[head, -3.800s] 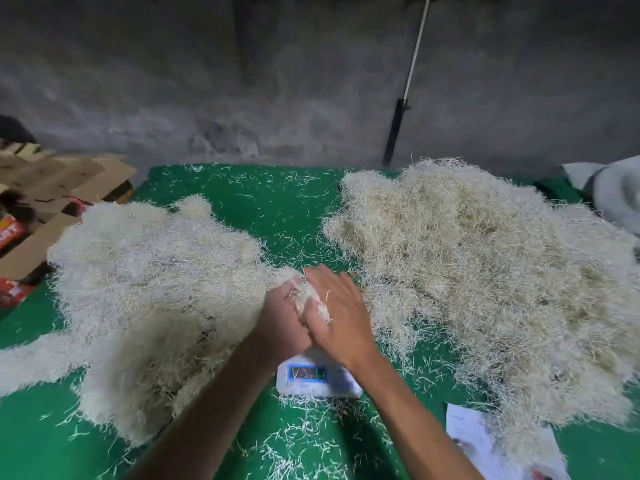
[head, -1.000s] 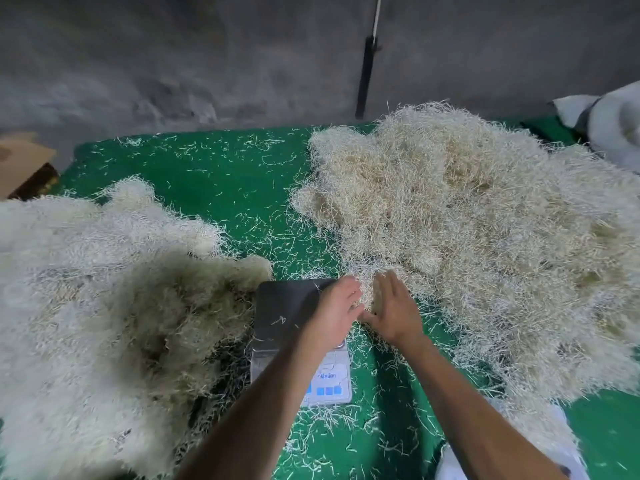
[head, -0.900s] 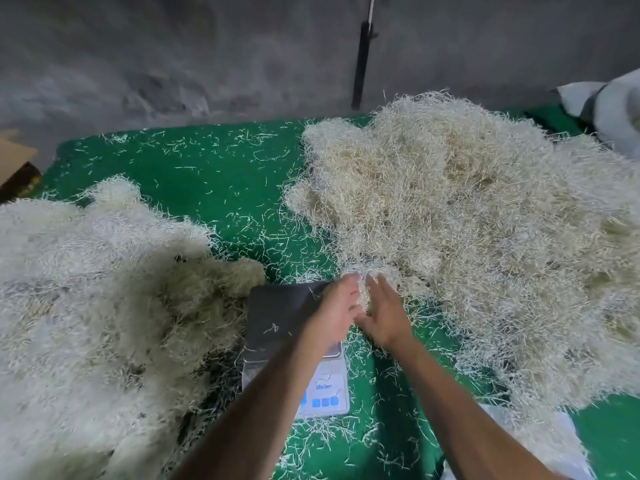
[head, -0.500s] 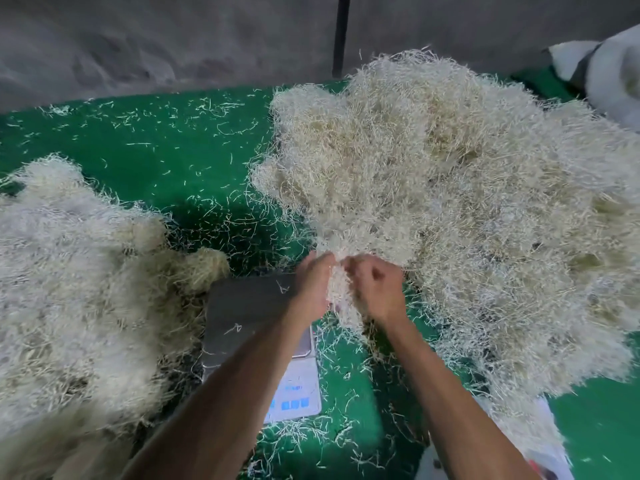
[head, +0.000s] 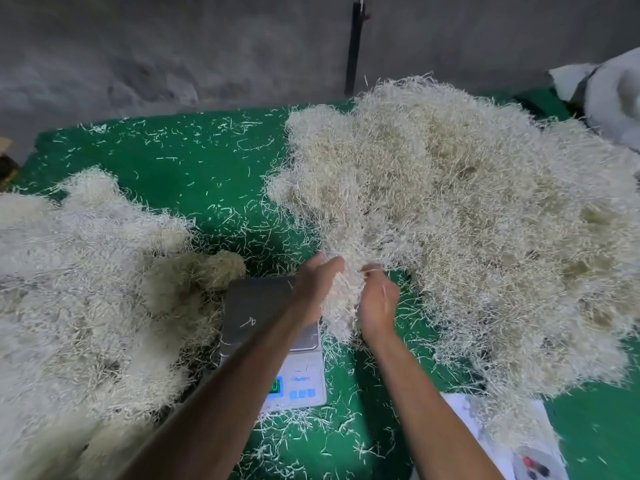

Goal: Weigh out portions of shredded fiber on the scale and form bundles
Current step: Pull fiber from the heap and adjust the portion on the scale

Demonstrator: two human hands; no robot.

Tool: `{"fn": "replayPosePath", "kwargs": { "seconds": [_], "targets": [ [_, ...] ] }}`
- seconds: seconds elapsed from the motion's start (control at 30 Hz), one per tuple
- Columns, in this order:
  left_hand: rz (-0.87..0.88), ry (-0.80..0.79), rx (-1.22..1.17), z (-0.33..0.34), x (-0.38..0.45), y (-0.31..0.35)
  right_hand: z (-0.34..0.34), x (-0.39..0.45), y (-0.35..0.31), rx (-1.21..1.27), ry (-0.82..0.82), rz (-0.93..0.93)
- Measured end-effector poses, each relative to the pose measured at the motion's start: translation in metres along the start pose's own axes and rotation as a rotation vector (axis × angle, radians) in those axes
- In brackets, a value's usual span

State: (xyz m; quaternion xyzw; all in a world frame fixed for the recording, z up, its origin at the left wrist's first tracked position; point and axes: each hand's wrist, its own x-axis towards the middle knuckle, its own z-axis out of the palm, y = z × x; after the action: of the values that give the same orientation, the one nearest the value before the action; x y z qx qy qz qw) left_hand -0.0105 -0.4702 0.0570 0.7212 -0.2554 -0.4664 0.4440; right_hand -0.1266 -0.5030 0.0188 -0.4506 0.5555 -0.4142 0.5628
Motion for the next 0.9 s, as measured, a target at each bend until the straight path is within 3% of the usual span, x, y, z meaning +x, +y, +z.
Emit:
{"fn": "replayPosePath", "kwargs": {
  "seconds": [0.07,0.17,0.27,0.33,0.43,0.57,0.63,0.73,0.8,0.9],
  "targets": [
    [0.100,0.060,-0.019,-0.009,-0.007,0.005,-0.004,0.008,-0.011,0.136,0.089,0.232],
    [0.130,-0.066,0.035,-0.026,-0.032,0.017,0.000,0.011,-0.034,0.229,-0.145,0.405],
    [0.116,-0.173,0.146,-0.033,-0.055,0.023,0.003,0.005,-0.064,0.580,-0.333,0.558],
    [0.064,-0.213,0.240,-0.035,-0.074,0.032,0.004,-0.008,-0.085,0.596,-0.369,0.569],
    [0.013,-0.094,0.463,-0.041,-0.096,0.034,0.005,-0.037,-0.101,0.259,-0.422,0.430],
    [0.002,0.013,0.477,-0.059,-0.113,0.044,-0.010,-0.044,-0.113,0.535,-0.335,0.465],
    [0.014,-0.028,0.312,-0.070,-0.127,0.057,-0.026,-0.047,-0.119,0.666,-0.254,0.548],
    [-0.056,-0.068,-0.298,-0.081,-0.135,0.072,-0.037,-0.062,-0.124,0.572,-0.232,0.417],
    [-0.052,-0.117,-0.613,-0.083,-0.143,0.080,-0.029,-0.087,-0.130,0.351,-0.281,0.195],
    [0.012,-0.077,-0.800,-0.075,-0.149,0.092,-0.011,-0.134,-0.134,-0.094,-0.425,-0.106]
  ]
}}
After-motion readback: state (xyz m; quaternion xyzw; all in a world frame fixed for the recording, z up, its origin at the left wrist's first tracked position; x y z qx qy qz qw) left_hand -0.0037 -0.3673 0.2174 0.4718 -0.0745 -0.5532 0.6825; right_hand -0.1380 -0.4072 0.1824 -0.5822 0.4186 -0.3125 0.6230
